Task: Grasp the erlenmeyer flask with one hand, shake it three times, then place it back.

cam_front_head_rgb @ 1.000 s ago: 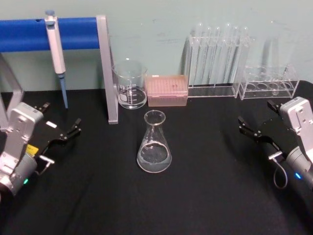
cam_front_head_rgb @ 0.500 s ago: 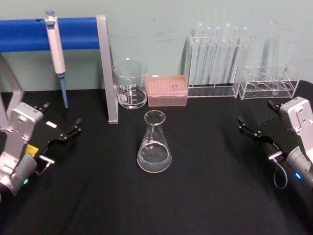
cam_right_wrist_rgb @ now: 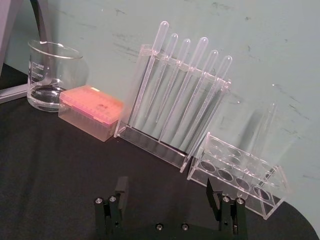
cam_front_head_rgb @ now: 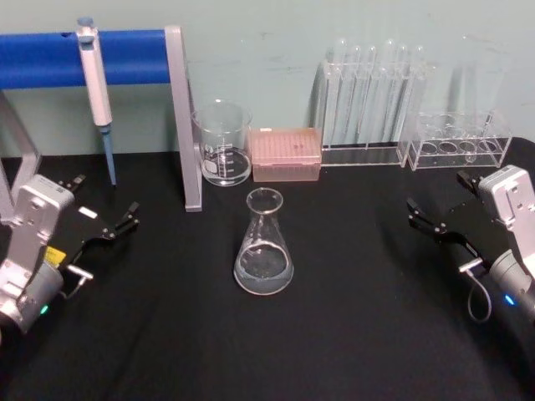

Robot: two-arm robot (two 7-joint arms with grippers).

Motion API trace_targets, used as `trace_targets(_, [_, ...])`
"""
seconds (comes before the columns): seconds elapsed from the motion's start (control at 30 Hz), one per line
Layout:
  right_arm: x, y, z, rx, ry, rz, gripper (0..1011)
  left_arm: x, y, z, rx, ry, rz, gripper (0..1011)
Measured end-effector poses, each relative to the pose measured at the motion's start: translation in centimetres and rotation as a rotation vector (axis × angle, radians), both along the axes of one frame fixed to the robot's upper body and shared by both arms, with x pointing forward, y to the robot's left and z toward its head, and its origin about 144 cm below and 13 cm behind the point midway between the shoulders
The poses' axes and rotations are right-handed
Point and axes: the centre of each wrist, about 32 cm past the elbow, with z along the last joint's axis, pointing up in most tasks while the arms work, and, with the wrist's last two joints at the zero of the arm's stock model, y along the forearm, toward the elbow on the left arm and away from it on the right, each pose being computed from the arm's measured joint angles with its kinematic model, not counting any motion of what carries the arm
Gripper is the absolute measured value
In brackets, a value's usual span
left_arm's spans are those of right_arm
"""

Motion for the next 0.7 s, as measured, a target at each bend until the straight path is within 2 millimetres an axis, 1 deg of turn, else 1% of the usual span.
trace_targets(0.5, [0.01, -0.01, 0.01, 0.0, 0.0, 0.0, 1000, 0.0, 0.0, 0.0, 0.0, 0.0, 0.0, 1001])
trace_targets(0.6, [-0.01, -0.11, 0.28, 0.004, -0.001, 0.008, 1000, 0.0, 0.0, 0.0, 0.0, 0.0, 0.0, 1001])
trace_targets(0.7, [-0.12, -0.24, 0.99, 0.033, 0.012, 0.025, 1000, 0.0, 0.0, 0.0, 0.0, 0.0, 0.0, 1001])
